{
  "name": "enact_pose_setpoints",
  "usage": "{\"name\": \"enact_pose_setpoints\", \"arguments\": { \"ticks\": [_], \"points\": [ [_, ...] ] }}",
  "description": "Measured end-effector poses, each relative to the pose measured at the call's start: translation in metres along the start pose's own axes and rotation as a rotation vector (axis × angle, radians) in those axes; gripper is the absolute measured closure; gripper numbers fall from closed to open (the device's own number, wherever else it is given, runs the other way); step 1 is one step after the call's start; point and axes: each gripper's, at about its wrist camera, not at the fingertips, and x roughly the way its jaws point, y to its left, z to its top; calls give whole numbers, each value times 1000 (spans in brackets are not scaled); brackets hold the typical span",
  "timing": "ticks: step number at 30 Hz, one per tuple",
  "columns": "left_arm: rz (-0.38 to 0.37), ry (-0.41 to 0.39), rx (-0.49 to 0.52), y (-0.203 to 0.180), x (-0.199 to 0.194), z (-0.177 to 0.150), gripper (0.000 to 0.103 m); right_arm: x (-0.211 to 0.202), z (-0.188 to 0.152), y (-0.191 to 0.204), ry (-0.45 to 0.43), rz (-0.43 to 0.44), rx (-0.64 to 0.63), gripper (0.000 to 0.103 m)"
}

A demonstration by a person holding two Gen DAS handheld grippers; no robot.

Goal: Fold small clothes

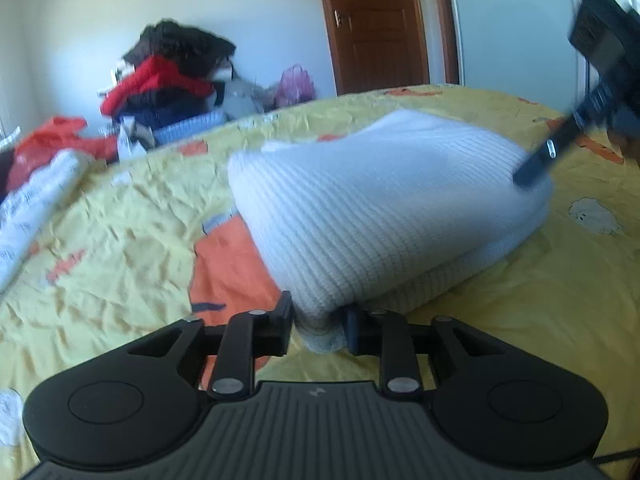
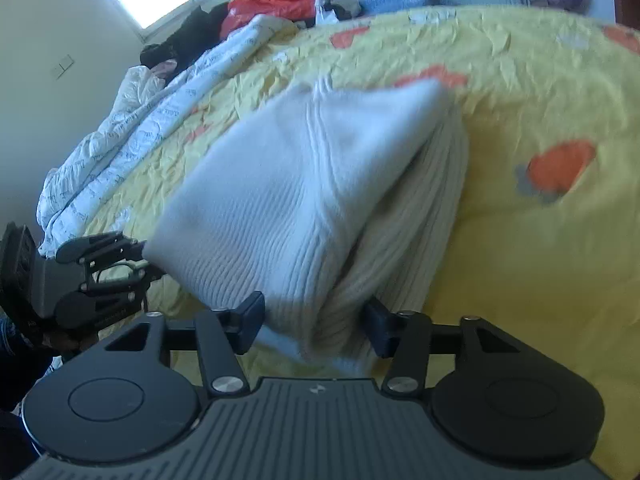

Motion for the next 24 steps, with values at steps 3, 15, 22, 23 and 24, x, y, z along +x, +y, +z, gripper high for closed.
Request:
{"name": "enact_pose_setpoints", "arguments": {
  "ticks": [3,15,22,23,24],
  "points": [
    [27,-4,12,-1,0,-1,58,-23,29,-18,-156,11,82,31],
    [64,-40,-5,-5,27,7,56,70,113,-57,-136,-48,197,86],
    [17,-24,-105,6,37,7,74,63,83,-98,-177,-83,257,88],
    [21,-21,-104,5,38,6,74,61,79,-97,-197,-73,278,87],
    [21,-22,-103,5,37,6,74,60,77,-95,-217,-70,296,81]
  ]
}}
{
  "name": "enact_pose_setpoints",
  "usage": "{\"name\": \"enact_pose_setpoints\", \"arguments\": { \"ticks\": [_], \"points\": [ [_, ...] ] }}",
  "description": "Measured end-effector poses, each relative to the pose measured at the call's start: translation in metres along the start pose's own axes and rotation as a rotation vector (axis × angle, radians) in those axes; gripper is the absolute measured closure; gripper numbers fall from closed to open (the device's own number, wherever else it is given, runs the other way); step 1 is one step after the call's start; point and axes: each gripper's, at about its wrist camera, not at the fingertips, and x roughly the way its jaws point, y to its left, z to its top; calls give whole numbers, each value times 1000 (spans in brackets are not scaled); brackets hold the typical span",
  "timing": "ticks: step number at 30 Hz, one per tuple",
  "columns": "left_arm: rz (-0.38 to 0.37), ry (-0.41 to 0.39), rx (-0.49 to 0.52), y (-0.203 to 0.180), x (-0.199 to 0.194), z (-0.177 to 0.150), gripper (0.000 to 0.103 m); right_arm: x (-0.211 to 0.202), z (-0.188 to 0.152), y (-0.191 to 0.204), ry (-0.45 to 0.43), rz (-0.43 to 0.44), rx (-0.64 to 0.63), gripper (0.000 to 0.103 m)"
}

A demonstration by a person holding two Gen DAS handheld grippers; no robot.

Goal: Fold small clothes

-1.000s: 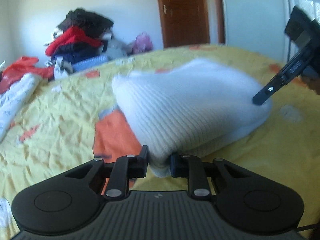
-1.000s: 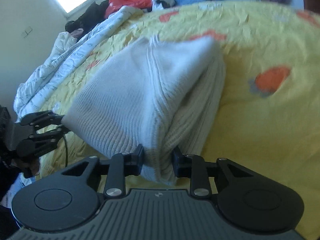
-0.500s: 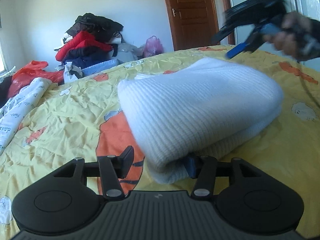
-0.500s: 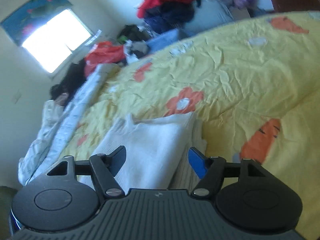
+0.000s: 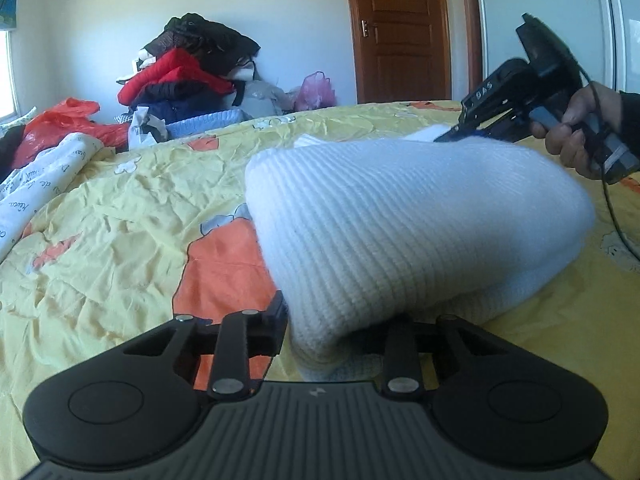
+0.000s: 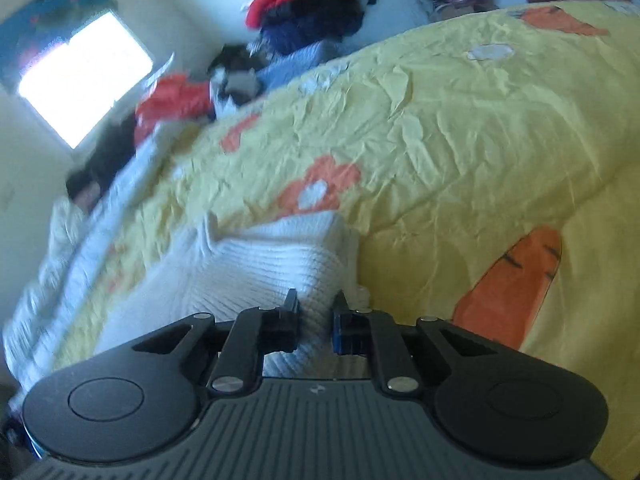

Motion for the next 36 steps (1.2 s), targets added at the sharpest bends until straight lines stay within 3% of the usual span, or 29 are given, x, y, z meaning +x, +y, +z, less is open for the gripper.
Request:
{"name": "enact_pose_setpoints", "arguments": {
  "ticks": [2,5,7,8,9,13,16,17,18,19,21,23,25,28,30,31,33,35,36],
  "points": [
    [-24,15,4,1,-5,1,73,-2,-4,3,-11,-16,7,60],
    [-126,42,-40,18,-27,-1,65,-25,-9,3,-28,3,62,41],
    [-198,30,-129,38,-47,-4,25,-52,-17,-8,-72,73,117,22],
    [-215,10,-197,47,-54,-5,16,-58,-22,-11,-67,88,133,10],
    [-232,-11,-275,59,-57,-5,11,-61,-27,-12,-48,93,140,11],
    [-318,5,-664,102,-23,4,11,-55,-45,-10,35,52,122,12],
    [-380,79,-806,109,27,11,12,-42,-53,-5,73,76,136,12],
    [-399,122,-824,107,44,14,12,-38,-55,-3,91,95,141,17],
    [-427,148,-840,104,58,17,13,-33,-57,-1,111,114,141,36],
    [-442,156,-860,102,67,20,29,-29,-58,0,134,138,148,42],
    [-410,170,-824,96,71,35,36,-34,-56,6,127,138,115,56],
    [-384,176,-713,90,65,51,42,-53,-51,10,81,123,72,71],
    [-377,186,-663,86,68,52,41,-54,-57,-9,83,126,129,73],
    [-371,175,-657,88,76,43,35,-47,-69,-19,56,162,196,68],
    [-356,156,-675,87,68,41,33,-50,-69,-13,41,139,187,45],
    [-333,141,-659,84,59,40,32,-55,-69,-10,37,114,186,42],
    [-256,97,-589,77,33,42,32,-71,-72,0,1,59,154,42],
    [-137,42,-451,62,1,46,28,-97,-81,23,-57,-27,30,43],
    [-69,17,-374,52,-13,47,21,-110,-88,38,-87,-68,-36,39]
  ]
}}
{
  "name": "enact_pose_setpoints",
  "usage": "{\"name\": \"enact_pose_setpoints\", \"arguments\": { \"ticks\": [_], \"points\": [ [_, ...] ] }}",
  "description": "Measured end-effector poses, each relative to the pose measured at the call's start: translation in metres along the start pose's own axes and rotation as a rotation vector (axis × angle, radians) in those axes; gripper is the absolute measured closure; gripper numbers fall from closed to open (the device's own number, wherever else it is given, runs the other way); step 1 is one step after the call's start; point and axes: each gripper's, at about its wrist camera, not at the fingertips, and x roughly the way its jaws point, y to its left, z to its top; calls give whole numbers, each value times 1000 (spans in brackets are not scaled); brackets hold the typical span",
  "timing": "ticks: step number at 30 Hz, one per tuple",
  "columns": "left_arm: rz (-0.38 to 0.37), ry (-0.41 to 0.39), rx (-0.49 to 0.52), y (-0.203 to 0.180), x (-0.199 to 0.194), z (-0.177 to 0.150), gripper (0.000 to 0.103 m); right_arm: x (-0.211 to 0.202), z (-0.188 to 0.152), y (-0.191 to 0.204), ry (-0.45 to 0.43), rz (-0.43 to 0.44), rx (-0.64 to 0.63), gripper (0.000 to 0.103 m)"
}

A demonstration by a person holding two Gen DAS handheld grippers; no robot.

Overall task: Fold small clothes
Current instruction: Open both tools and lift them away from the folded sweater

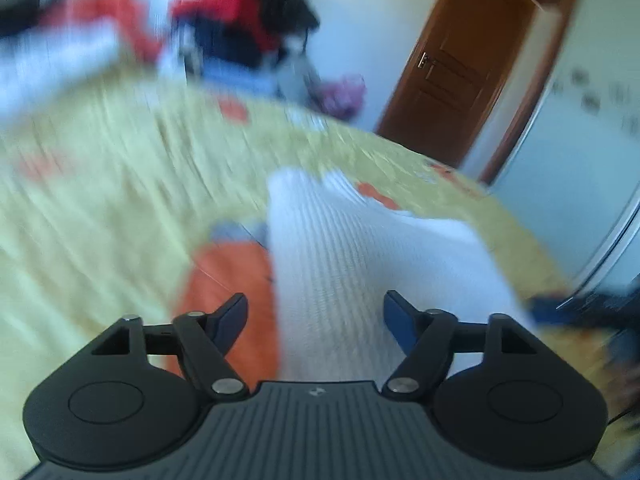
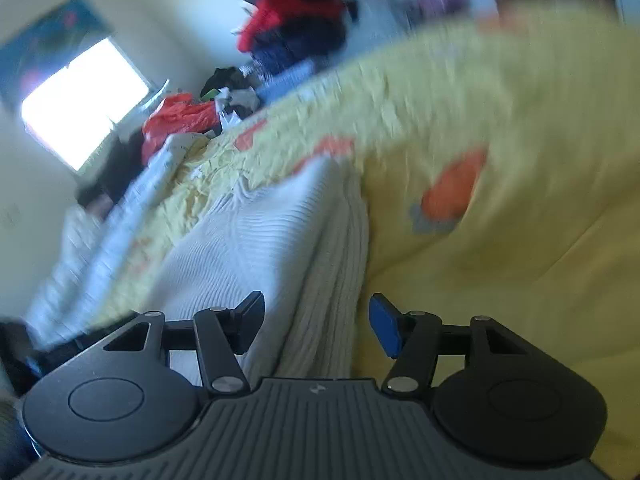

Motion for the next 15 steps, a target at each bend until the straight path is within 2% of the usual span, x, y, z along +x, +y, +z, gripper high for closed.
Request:
{"name": "enact_pose_setpoints", "arguments": {
  "ticks": [2,4,6,8,10,11,12,15],
  "points": [
    [93,-56,145,-23,-16,-8,18,-20,-13,30,-59,-16,-101,34],
    [92,-73,233,-42,-20,-16,18,-24,-24,55,-106,-10,-194,28],
    [64,-62,282,-62,-13,-22,18,-13,-31,78,-126,-42,-287,26],
    [47,-45,334,-78,1,-31,17,11,-39,89,-70,-93,-359,25],
    [140,-29,417,-86,24,-45,13,45,-53,80,8,-209,-420,26],
    [164,-36,445,-87,31,-52,12,53,-56,69,11,-194,-399,18],
    [160,-58,444,-85,31,-55,11,52,-56,63,-11,-168,-377,19],
    [146,-34,408,-82,18,-47,11,37,-47,74,-4,-181,-356,19]
  ]
}}
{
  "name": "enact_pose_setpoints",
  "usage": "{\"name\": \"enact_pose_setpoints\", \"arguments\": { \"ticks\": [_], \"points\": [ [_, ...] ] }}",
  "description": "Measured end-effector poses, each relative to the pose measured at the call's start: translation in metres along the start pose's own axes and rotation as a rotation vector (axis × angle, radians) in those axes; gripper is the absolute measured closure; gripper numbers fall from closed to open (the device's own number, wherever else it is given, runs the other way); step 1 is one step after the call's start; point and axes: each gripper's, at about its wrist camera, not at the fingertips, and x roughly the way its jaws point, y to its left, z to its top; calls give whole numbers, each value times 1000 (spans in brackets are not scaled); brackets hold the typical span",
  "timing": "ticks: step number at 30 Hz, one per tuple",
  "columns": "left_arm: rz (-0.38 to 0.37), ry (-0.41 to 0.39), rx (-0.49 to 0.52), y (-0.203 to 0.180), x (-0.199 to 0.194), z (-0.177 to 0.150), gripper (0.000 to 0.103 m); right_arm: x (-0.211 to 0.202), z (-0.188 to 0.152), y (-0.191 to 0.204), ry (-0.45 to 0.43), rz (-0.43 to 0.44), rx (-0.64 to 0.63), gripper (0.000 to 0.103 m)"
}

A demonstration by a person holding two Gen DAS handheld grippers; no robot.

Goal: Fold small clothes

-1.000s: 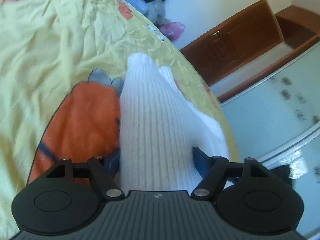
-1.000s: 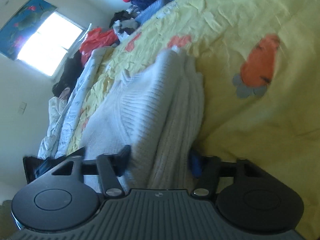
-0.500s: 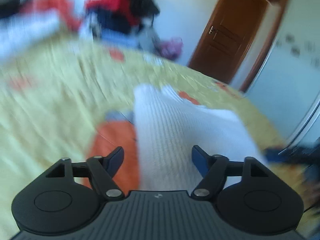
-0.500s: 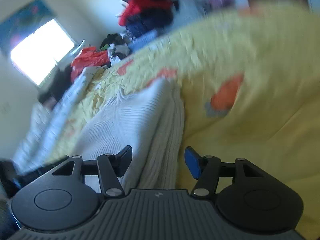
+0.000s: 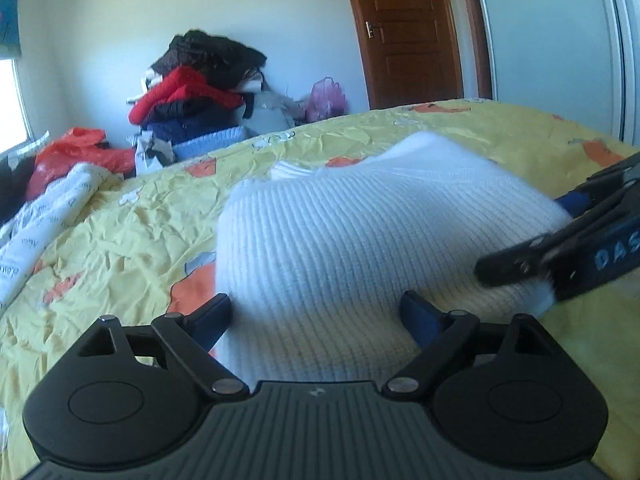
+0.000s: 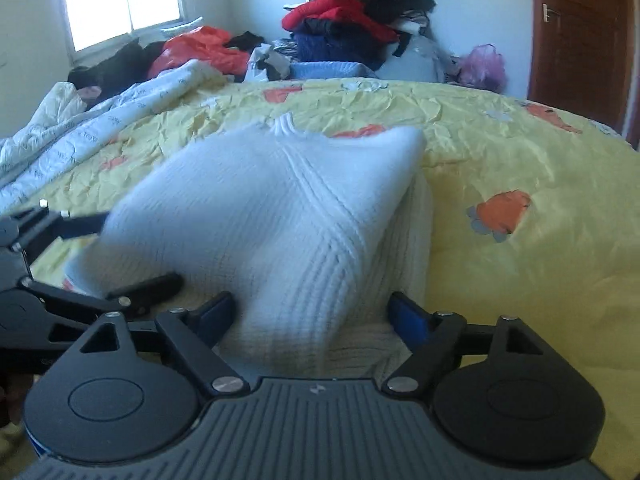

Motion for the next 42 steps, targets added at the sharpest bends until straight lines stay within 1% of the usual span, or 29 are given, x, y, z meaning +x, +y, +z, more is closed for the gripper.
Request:
{"name": "enact_pose_setpoints", "arguments": {
  "ticks": [2,4,5,8,10,13,14,15,17,19,21,22,23,24,25,26,27,28,30,31,32,33,34,36,37,39,40,42],
  "points": [
    [1,10,-43,7,-12,0,11,-18,3,0,-33,-1,25,18],
    [19,18,-60,13,-20,-3,11,-37,-1,-5,-65,6,57,12],
    [31,22,-62,14,-25,-4,11,-41,-2,-8,-66,-3,69,10],
    [61,24,-62,20,-35,-8,11,-51,-15,-13,-31,-35,83,10],
    [78,26,-44,25,-42,-8,11,-57,-25,-14,-13,-64,79,10],
    [144,-15,72,44,-62,-6,11,-69,-39,-10,-1,-89,49,10],
    [185,-35,124,56,-71,-6,11,-76,-43,-9,3,-98,33,10],
    [240,-55,176,72,-80,-5,10,-84,-48,-9,6,-101,10,9],
    [396,-72,269,111,-94,0,10,-101,-57,-10,13,-132,-75,9],
    [554,-71,315,155,-106,7,10,-121,-67,-15,11,-247,-236,9],
    [686,-57,290,196,-118,13,10,-140,-72,-28,-10,-401,-340,5],
    [726,-55,257,209,-124,14,10,-150,-72,-42,-13,-482,-345,5],
    [737,-67,205,215,-130,14,10,-157,-71,-54,-14,-539,-318,4],
    [710,-84,136,215,-135,11,10,-165,-68,-66,-21,-592,-265,3],
    [636,-99,57,210,-138,6,10,-171,-67,-75,-37,-629,-196,3],
    [543,-103,-2,200,-136,1,10,-175,-65,-80,-60,-639,-117,2],
    [445,-98,-49,185,-130,-7,10,-177,-65,-81,-84,-601,-40,2],
    [371,-82,-86,167,-119,-15,10,-176,-66,-78,-100,-536,14,1],
    [263,-17,-152,122,-92,-30,10,-161,-68,-63,-124,-372,93,0],
    [201,27,-179,99,-78,-35,10,-147,-68,-55,-115,-299,129,0],
    [144,60,-206,81,-66,-38,10,-132,-68,-48,-91,-250,162,0],
    [103,82,-237,67,-57,-40,10,-114,-66,-41,-54,-211,198,1],
    [67,99,-272,54,-50,-40,10,-94,-65,-32,-6,-190,228,1],
    [11,106,-319,38,-38,-40,10,-61,-59,-17,56,-169,226,1],
    [-2,110,-344,35,-33,-39,10,-49,-56,-9,57,-177,202,1],
    [0,113,-389,23,-27,-39,10,-28,-53,4,28,-228,152,1],
    [-2,113,-391,18,-24,-40,9,-20,-53,9,18,-252,129,1],
    [11,108,-376,13,-19,-46,8,-9,-56,16,49,-275,103,1]
  ]
}}
